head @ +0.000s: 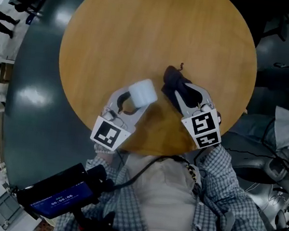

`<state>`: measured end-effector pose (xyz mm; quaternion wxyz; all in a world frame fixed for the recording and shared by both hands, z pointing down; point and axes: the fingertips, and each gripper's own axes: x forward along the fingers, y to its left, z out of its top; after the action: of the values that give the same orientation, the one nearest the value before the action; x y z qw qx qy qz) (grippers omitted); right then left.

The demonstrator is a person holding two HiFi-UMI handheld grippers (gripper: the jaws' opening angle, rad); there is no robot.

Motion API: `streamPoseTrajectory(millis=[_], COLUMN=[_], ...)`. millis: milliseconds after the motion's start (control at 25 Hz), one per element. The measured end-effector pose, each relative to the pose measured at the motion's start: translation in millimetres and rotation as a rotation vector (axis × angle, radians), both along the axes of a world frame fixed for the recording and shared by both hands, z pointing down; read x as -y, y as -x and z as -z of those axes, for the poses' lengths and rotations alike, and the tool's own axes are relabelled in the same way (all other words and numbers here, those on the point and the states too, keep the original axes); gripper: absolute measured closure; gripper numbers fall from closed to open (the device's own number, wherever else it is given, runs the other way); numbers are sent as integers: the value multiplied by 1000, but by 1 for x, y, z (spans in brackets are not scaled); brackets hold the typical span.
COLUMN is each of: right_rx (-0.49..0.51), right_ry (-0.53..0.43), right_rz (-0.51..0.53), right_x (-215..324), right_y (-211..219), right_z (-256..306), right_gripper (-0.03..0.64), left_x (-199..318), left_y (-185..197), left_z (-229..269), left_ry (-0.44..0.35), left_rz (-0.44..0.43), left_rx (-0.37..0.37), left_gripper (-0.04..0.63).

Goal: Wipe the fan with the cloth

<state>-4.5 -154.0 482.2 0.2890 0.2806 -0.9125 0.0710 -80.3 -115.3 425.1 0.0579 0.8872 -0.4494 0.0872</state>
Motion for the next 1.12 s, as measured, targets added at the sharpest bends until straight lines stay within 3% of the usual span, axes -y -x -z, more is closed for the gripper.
streamPoseTrajectory(millis=[200,360,440,520,640,840,960,1120], right_rx=[186,344,442,570,738,741,774,744], right_ry=[-145,-306,-332,-308,-196,-111,-44,0], right_rz=[-51,2,36,72,125,81,23,-35], right_x=[16,21,12,-5,-28,-15,-4,-1], right_y=[-5,8,20,30,44,47,33,24], right_z=[106,211,255,290,309,276,263,233], right_gripper=[526,526,526,526,526,526,526,526], left_x=[5,13,16,11,1,12,13,8], left_y=[7,11,11,6,-4,-13,-18,-16], left_z=[36,68,83,97,110,133,139,139], left_ry=[-57,-103,-122,-146,-184,-252,-265,-271], left_rz=[12,26,33,27,-3,-23,-33,-36], left_rx=[-37,-57,-62,-71,-86,-156,-181,-214], left_gripper=[445,446,446,446,446,446,448,448])
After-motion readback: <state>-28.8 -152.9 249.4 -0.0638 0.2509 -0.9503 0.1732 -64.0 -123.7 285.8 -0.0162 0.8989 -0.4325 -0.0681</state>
